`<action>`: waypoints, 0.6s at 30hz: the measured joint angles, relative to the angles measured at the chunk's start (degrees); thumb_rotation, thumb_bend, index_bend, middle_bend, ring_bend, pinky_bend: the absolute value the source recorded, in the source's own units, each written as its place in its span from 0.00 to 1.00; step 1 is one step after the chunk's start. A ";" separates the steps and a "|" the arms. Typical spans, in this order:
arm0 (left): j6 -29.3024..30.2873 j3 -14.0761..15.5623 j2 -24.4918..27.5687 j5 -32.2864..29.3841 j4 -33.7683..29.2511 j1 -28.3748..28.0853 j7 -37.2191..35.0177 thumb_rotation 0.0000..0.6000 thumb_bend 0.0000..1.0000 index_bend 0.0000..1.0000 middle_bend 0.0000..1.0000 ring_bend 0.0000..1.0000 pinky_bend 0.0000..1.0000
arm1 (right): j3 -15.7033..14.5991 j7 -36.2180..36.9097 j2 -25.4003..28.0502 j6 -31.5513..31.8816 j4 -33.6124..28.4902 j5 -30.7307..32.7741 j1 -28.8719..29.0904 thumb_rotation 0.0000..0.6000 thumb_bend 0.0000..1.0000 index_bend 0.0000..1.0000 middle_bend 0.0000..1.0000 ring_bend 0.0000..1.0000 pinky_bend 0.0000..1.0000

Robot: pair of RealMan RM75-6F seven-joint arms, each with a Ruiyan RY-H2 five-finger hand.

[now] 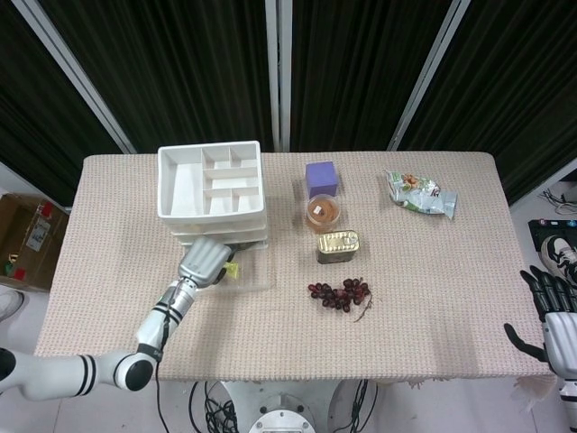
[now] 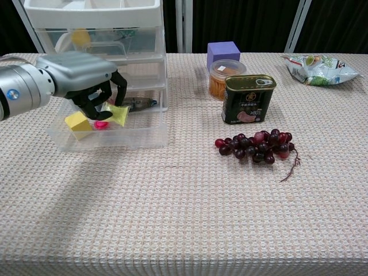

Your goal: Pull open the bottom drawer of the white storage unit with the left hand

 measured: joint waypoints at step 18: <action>5.02 8.39 5.97 16.73 -16.45 5.91 1.54 1.00 0.31 0.48 0.77 0.87 1.00 | -0.23 -0.59 0.03 0.30 -0.52 -0.59 0.09 1.00 0.21 0.00 0.01 0.00 0.00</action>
